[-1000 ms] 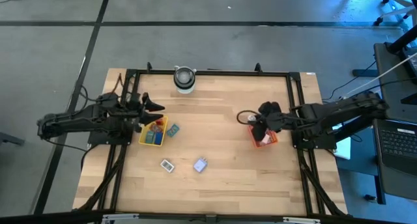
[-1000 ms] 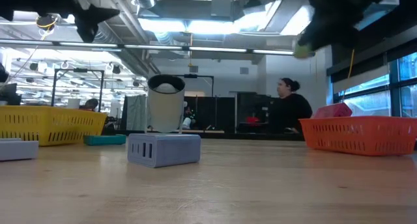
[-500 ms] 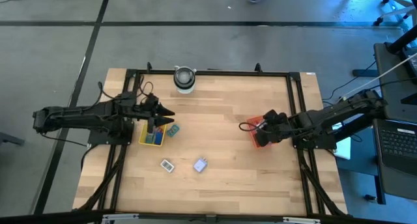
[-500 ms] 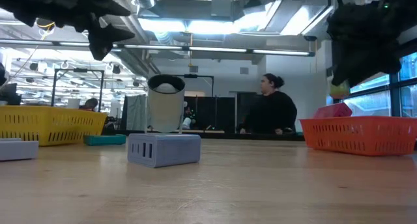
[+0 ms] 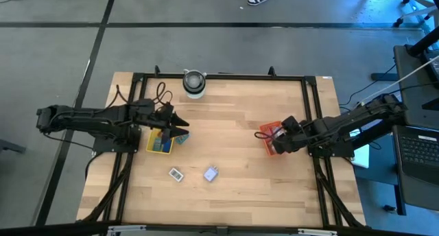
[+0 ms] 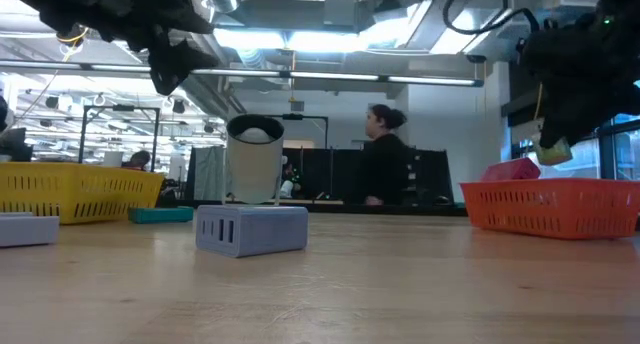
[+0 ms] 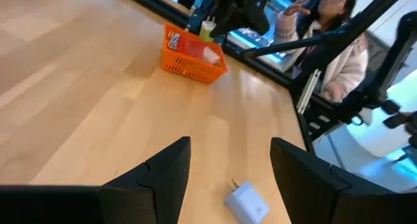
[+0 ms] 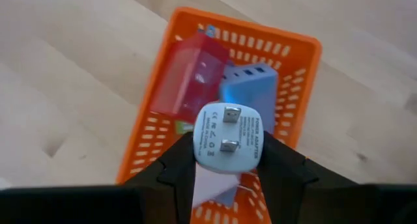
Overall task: Pick & Place Office items
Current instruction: Put the green charger adapter into the orange basket
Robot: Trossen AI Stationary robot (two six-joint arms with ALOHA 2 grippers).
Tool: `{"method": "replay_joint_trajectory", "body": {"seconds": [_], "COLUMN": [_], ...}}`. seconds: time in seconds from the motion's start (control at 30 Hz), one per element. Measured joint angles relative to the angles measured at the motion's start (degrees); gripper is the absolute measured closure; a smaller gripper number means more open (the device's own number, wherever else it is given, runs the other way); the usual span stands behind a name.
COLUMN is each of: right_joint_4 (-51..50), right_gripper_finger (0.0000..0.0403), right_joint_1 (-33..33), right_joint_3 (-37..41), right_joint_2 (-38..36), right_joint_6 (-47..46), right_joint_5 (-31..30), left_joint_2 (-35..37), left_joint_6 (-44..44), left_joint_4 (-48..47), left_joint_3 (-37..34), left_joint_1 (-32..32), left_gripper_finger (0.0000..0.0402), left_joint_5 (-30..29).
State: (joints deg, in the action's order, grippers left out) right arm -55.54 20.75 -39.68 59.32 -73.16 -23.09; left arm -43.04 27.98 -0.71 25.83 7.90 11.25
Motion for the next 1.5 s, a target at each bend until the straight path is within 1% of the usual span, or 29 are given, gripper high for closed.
{"method": "replay_joint_trajectory", "body": {"seconds": [0.13, 0.27, 0.37, 0.53, 0.7, 0.77, 0.93, 1.03, 1.2, 1.3, 1.4, 1.5], "right_joint_4": [-1.77, -1.53, -0.82, 3.63, 7.11, 7.52, 8.4, 8.36, 8.19, 7.81, 6.08, 3.08], "right_gripper_finger": [0.027, 0.027, 0.027, 0.027, 0.0267, 0.0246, 0.0158, 0.0129, 0.013, 0.0134, 0.0135, 0.0135], "right_joint_1": [-0.19, -0.92, -1.87, -3.17, -4.24, -4.22, -4.22, -4.24, -4.22, -4.22, -4.22, -4.21], "right_joint_3": [0.0, 0.0, 1.16, 4.69, 6.02, 6.05, 6.05, 6.03, 6.01, 5.93, 4.49, 1.72], "right_joint_2": [0.59, 2.44, 4.37, 5.91, 5.92, 5.92, 5.87, 5.81, 5.74, 5.42, 5.14, 5.06], "right_joint_6": [-1.45, -1.62, -2.13, -2.19, -0.38, 0.39, 1.99, 2.16, 2.31, 2.59, 3.16, 3.87], "right_joint_5": [-0.05, 0.02, 1.54, 3.06, 3.19, 3.17, 2.89, 2.56, 2.86, 3.46, 3.99, 2.37], "left_joint_2": [-0.35, -0.33, -0.18, -0.18, -0.18, -0.18, -0.18, -0.18, -0.18, -0.36, -1.36, -2.92], "left_joint_6": [-1.3, -1.74, -1.75, -1.76, -1.71, -1.7, -0.43, 0.33, 1.36, 1.38, 0.06, -2.76], "left_joint_4": [-1.91, -2.56, -2.59, -3.02, -5.58, -6.49, -6.75, -7.58, -9.62, -11.25, -15.87, -20.71], "left_joint_3": [0.06, 0.06, 0.07, 0.08, 0.08, 0.08, 0.08, 0.08, 0.08, 0.65, 4.01, 8.25], "left_joint_1": [0.08, 0.07, 0.07, 0.07, 0.07, 0.07, 0.17, 0.63, 2.61, 3.43, 3.63, 3.61], "left_gripper_finger": [0.0194, 0.0194, 0.0194, 0.0194, 0.0194, 0.0194, 0.0194, 0.0194, 0.0193, 0.0184, 0.0174, 0.017], "left_joint_5": [-1.78, -2.21, -2.44, -3.26, -5.62, -6.84, -7.17, -7.17, -7.21, -6.96, -7.78, -9.49]}}
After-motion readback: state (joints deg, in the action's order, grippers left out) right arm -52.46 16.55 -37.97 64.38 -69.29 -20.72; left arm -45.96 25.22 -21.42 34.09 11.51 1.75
